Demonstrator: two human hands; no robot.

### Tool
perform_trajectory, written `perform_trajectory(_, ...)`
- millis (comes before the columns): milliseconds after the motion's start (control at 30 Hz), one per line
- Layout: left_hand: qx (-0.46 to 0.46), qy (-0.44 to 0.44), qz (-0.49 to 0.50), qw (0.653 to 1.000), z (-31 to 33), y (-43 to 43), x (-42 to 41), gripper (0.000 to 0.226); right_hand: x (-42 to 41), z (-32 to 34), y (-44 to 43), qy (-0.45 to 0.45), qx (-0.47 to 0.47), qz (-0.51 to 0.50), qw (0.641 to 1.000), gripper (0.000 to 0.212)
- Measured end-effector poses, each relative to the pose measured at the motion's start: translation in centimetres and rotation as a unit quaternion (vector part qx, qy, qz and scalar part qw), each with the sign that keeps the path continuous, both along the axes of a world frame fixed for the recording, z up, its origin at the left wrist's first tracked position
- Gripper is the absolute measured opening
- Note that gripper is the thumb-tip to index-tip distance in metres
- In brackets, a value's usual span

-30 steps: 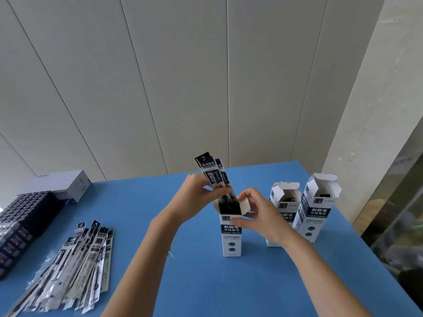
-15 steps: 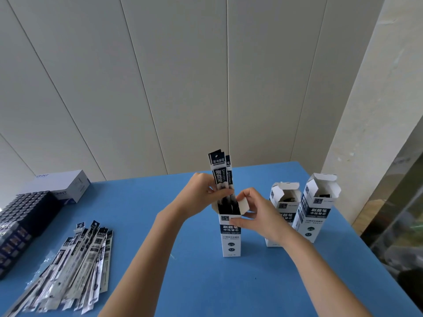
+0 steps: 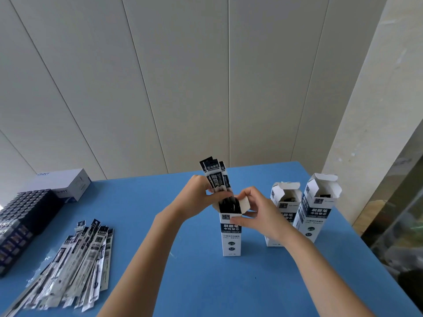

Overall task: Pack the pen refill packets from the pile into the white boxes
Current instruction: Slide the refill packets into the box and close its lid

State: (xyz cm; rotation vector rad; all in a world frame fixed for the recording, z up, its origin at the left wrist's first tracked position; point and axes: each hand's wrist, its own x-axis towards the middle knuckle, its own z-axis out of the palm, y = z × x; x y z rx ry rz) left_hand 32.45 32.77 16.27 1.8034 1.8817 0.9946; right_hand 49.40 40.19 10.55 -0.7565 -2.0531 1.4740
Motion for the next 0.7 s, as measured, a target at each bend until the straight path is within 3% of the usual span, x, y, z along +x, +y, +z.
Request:
perform_trajectory(167,0.048,-0.011,-0.021,0.999,0.32,-0.24,0.19,0.010,0.00,-0.06,0.26,0.000,-0.003,-0.003,1.000,0.041)
perform_trajectory(700,0.007,0.001,-0.030,1.000,0.48,-0.18,0.49,0.012,-0.24,0.03,0.23,-0.004,0.010,0.000,1.000,0.041)
